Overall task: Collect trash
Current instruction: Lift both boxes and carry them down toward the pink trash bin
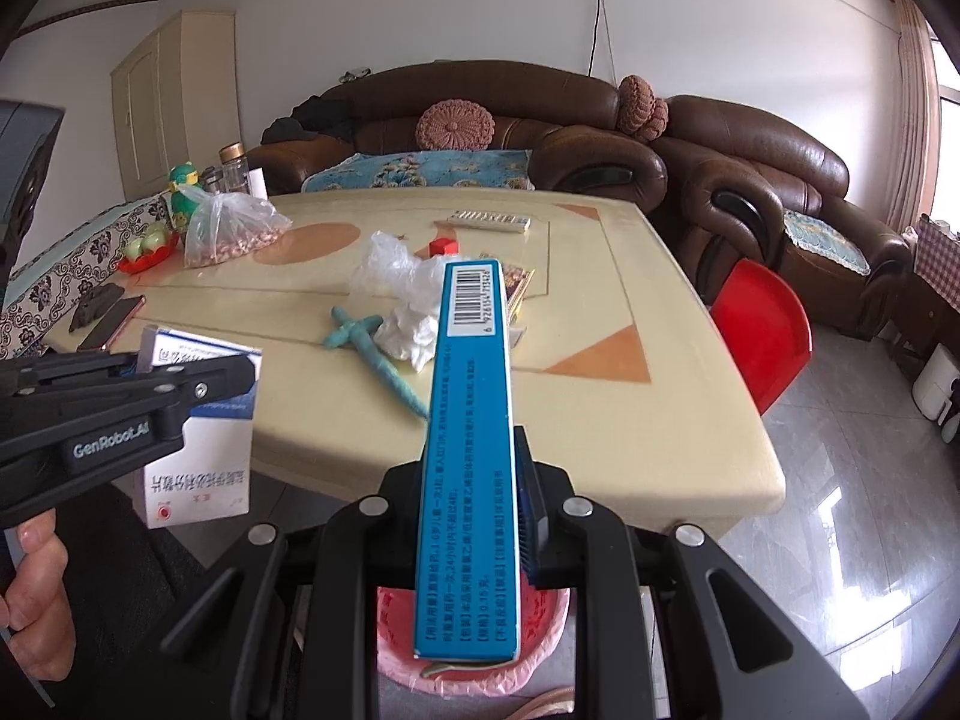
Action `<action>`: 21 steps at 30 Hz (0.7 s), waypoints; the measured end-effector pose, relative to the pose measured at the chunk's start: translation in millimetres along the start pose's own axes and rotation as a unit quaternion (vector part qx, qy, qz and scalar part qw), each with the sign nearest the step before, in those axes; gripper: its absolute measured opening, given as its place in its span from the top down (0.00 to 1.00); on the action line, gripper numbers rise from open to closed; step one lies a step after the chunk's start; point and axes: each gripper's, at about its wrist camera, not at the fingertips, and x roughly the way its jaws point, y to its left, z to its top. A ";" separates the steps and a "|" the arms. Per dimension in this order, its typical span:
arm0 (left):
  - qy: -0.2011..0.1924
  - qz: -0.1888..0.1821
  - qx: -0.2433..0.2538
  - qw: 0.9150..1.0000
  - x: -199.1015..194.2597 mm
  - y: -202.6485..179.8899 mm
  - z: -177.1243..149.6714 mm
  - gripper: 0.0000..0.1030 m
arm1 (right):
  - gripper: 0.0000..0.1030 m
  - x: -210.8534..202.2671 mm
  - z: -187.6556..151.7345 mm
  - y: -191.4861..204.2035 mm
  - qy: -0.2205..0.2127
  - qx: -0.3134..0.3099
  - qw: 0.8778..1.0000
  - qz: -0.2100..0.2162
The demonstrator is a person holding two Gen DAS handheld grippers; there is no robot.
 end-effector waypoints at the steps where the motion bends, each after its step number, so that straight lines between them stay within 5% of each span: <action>1: 0.003 -0.003 0.001 1.000 1.7 -0.5 -1.9 0.80 | 0.79 0.4 -2.5 1.2 0.003 0.000 1.000 0.001; 21: 0.080 -0.046 -0.005 0.996 72.1 2.4 -59.3 0.80 | 0.79 65.4 -73.2 1.1 0.115 0.019 0.993 0.025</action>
